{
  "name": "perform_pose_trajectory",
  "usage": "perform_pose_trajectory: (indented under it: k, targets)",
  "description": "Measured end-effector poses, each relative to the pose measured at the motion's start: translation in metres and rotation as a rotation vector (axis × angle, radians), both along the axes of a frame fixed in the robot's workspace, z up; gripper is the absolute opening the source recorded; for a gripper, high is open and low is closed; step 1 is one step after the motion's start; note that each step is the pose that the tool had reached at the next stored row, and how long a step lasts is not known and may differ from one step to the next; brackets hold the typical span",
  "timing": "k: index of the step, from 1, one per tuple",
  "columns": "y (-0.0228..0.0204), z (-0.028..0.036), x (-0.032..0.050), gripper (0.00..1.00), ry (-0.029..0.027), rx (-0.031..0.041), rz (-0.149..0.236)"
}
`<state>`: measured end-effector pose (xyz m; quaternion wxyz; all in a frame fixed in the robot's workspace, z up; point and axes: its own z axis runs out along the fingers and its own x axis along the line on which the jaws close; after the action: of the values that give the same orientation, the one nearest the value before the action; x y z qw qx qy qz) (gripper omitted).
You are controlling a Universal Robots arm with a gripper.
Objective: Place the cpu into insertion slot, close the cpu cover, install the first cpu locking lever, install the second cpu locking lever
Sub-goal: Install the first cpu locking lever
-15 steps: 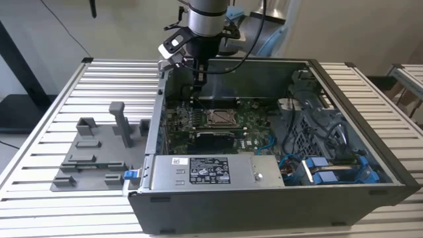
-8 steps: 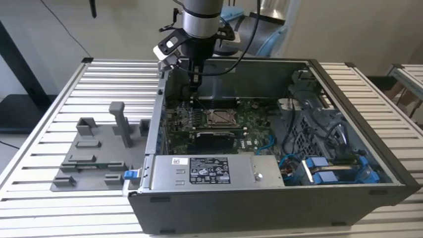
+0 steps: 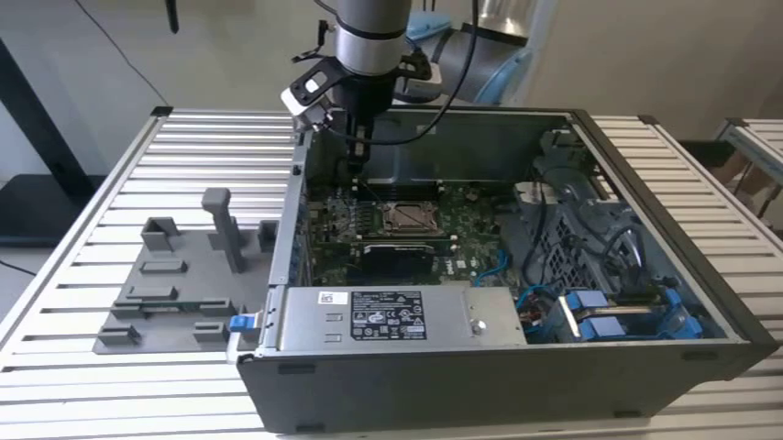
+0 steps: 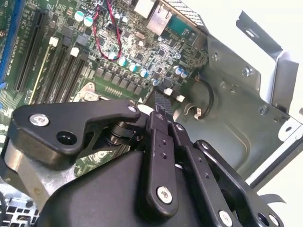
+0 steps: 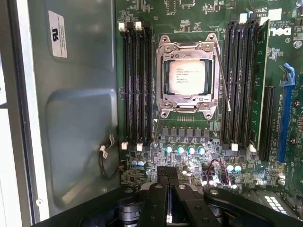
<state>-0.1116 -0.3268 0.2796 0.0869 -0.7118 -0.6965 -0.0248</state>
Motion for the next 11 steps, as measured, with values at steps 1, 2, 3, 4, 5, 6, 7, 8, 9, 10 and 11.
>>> perform_pose_trajectory:
  k: [1,2,3,4,5,6,7,8,9,10,11]
  targets:
    - [0.0000,-0.0004,-0.0001,0.11,0.0014,-0.0001,0.000]
    - [0.0000,-0.0003,-0.0001,0.11,0.0016,-0.0002,0.000]
    - [0.0000,-0.0003,-0.0001,0.11,0.0019,-0.0002,0.000]
    - [0.0000,-0.0003,-0.0001,0.11,0.0022,-0.0003,0.000]
    - [0.0000,-0.0004,0.0000,0.11,0.0023,-0.0001,0.000]
    - [0.0000,-0.0004,0.0000,0.11,0.0025,-0.0001,0.000]
    - [0.0000,-0.0004,-0.0001,0.11,0.0027,-0.0001,0.000]
    - [0.0000,-0.0004,-0.0001,0.11,0.0029,-0.0002,0.000]
    - [0.0000,-0.0004,0.0000,0.11,0.0031,-0.0001,0.000]
    - [0.0000,-0.0004,0.0000,0.11,0.0033,-0.0001,0.000]
    - [0.0000,-0.0004,0.0000,0.11,0.0035,-0.0001,0.000]
